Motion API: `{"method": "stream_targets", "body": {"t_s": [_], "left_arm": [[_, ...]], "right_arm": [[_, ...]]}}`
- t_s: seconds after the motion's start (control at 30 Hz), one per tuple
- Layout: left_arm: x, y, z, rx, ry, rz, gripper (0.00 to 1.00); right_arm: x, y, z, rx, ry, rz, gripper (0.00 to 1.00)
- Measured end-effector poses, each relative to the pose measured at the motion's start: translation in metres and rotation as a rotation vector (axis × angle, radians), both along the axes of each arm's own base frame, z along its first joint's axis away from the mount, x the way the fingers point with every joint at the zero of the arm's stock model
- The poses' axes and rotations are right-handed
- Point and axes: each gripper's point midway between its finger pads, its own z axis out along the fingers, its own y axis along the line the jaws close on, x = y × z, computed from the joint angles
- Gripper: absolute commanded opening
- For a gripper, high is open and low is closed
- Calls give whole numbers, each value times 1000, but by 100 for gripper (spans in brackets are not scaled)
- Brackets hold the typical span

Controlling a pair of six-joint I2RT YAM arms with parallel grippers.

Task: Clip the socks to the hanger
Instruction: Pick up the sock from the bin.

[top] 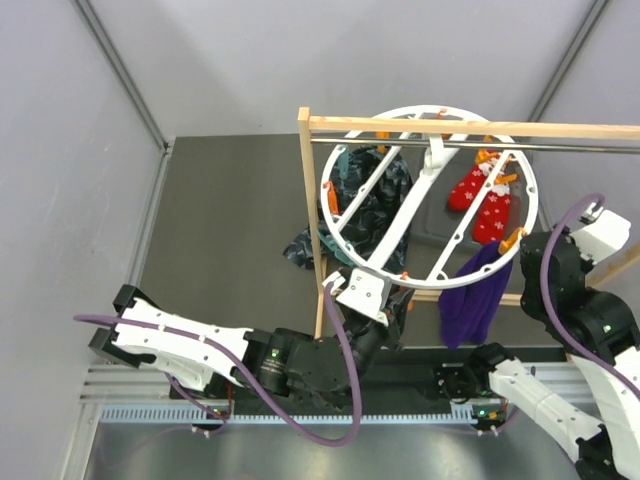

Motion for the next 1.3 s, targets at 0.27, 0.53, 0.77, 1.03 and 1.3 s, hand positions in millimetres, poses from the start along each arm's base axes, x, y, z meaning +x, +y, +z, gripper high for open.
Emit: {"method": "stream_targets", "body": {"t_s": [0.27, 0.53, 0.77, 1.03, 1.3], "left_arm": [[2, 2, -3, 22, -6, 11, 0], [1, 2, -3, 22, -5, 9, 0], [2, 4, -2, 25, -7, 15, 0], [1, 3, -1, 43, -24, -10, 0], [-1, 0, -1, 57, -33, -19, 0]], "right_arm": [[32, -13, -29, 28, 6, -129, 41], [58, -53, -88, 290, 50, -151, 44], [119, -58, -122, 513, 62, 33, 51], [202, -64, -157, 652, 182, 160, 50], [278, -43, -142, 526, 199, 228, 41]]}}
